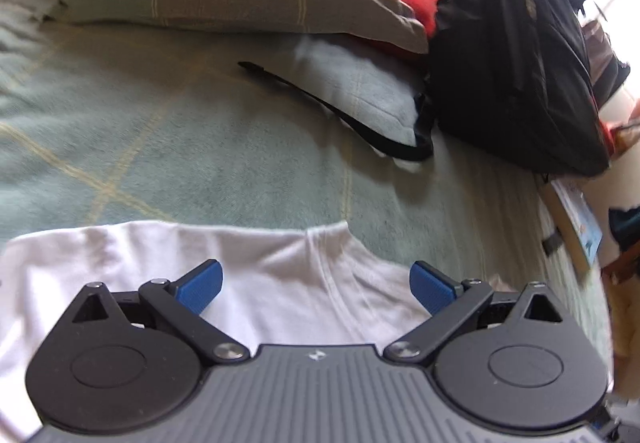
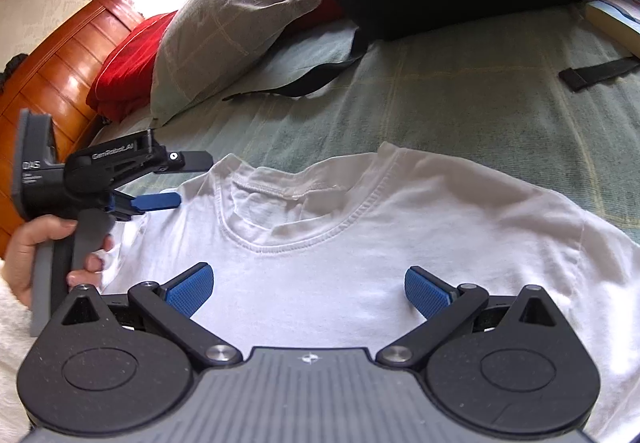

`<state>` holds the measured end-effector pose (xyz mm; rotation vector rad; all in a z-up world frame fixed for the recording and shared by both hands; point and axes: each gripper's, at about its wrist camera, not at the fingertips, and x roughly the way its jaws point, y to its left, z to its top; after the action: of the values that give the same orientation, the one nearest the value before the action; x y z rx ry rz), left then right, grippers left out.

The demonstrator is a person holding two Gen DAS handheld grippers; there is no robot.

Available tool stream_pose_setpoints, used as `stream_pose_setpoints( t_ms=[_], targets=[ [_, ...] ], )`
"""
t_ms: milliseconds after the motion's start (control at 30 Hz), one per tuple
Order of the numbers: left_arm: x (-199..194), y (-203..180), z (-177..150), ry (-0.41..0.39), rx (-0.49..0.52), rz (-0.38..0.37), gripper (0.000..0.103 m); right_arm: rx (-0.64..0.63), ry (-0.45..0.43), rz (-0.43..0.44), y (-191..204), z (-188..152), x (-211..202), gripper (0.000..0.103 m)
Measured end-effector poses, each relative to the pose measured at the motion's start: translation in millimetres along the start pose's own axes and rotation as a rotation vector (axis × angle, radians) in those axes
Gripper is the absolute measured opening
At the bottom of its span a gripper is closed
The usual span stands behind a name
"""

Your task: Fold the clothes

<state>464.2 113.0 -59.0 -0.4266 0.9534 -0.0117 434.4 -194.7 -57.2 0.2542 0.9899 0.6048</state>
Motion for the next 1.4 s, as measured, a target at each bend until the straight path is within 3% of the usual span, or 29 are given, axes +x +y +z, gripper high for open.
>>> stream_pose_setpoints(
  t_ms=[167,333,500,733,800,900,1067,1233,1400],
  targets=[
    [-47.7,-5.8,-19.9,0.011,0.079,0.025,0.100,-0.068,0.019,0.084,23.9,-5.5,-5.6,0.103],
    [-71.5,5.7,-49.2,0.080,0.075,-0.004,0.100,-0.133,0.113,0.257,47.2,-14.0,2.6,0.103],
    [-63.1,27.9,-72.6,0.109,0.032,-0.001,0.100,-0.118,0.182,0.222,51.7,-19.1,27.9,0.103],
    [-52.1,72.5,-56.2,-0.030,-0.092,0.073,0.100,-0.087,0.168,0.246,42.2,-21.2,36.3,0.103],
    [-52.4,79.1,-46.7,-0.061,-0.102,0.160,0.099,-0.074,0.158,0.255,39.5,-20.8,38.3,0.103],
    [-60.4,91.5,-37.4,-0.079,-0.183,0.119,0.099,-0.052,0.131,0.268,36.5,-21.8,38.9,0.103],
    [-91.6,73.9,-33.4,-0.147,-0.133,0.042,0.099,0.018,0.061,0.308,26.6,-22.6,40.8,0.103],
    [-81.1,56.3,-51.9,-0.056,-0.086,-0.027,0.100,-0.008,0.063,0.290,32.3,-22.1,39.6,0.103],
    [-58.9,60.6,-77.3,-0.003,-0.059,0.046,0.099,-0.029,0.055,0.265,37.9,-22.9,37.0,0.103]
  ],
)
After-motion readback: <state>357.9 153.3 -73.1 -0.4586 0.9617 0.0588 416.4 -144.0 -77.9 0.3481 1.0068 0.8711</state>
